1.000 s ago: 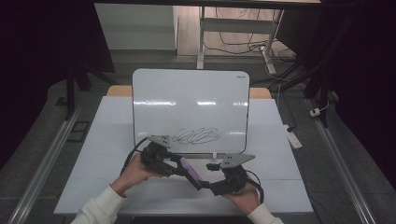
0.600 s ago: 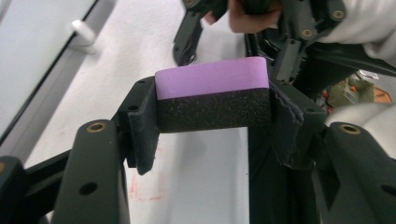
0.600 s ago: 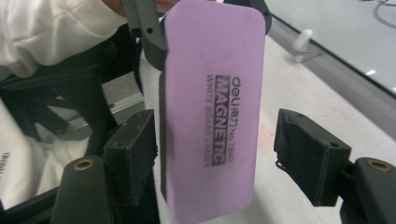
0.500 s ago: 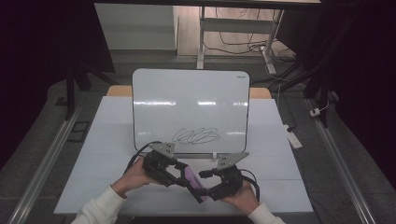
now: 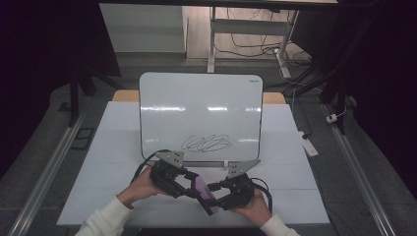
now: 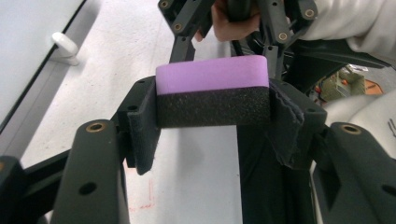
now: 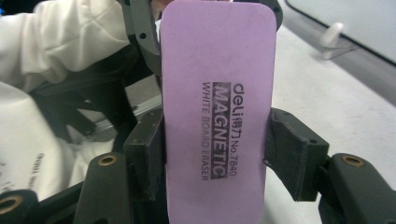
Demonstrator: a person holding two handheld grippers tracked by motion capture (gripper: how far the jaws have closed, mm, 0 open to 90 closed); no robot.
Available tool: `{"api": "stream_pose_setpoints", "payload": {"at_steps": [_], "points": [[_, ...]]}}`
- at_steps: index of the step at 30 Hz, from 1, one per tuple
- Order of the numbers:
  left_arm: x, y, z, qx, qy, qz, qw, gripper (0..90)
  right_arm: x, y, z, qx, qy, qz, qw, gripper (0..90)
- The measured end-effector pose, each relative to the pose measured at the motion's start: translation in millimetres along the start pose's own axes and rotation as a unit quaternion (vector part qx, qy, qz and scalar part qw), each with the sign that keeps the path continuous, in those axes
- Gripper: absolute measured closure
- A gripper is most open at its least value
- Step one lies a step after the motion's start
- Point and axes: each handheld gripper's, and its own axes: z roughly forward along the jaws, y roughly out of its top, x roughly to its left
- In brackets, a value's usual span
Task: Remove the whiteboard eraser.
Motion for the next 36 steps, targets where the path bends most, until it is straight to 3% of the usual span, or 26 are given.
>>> {"api": "stream_pose_setpoints", "payload": {"at_steps": [6, 9, 11, 13, 17, 23, 25, 36], "points": [[2.1, -3.0, -3.9, -0.019, 0.033, -0.038, 0.9985, 29.5, 2.1, 0.2, -2.1, -0.005, -0.039, -0.010, 0.9992, 40.6], [-1.7, -9.6, -10.0, -0.025, 0.067, -0.052, 0.9960, 26.2, 2.6, 0.1, -3.5, -0.009, -0.062, -0.015, 0.9979, 40.6], [-5.9, -16.3, -15.0, -0.023, 0.099, -0.059, 0.9931, 24.3, 2.4, 0.0, -5.0, -0.012, -0.076, -0.017, 0.9969, 40.6], [-10.5, -25.2, -21.2, -0.026, 0.129, -0.069, 0.9888, 23.5, 1.9, -0.2, -7.0, -0.015, -0.091, -0.019, 0.9956, 40.6], [-15.6, -40.1, -32.6, -0.041, 0.166, -0.099, 0.9804, 22.9, 0.6, -0.9, -10.7, -0.023, -0.114, -0.018, 0.9931, 40.6], [-23.4, -70.2, -45.8, -0.044, 0.228, -0.129, 0.9642, 22.8, -0.6, -1.7, -16.5, -0.035, -0.146, -0.019, 0.9885, 40.7], [-25.6, -81.4, -50.0, -0.051, 0.240, -0.142, 0.9590, 22.6, -0.9, -2.1, -18.4, -0.039, -0.158, -0.019, 0.9865, 40.7], [-33.8, -115.4, -65.4, -0.056, 0.293, -0.169, 0.9393, 20.5, 0.0, -4.5, -29.3, -0.065, -0.223, -0.030, 0.9722, 40.7]]}}
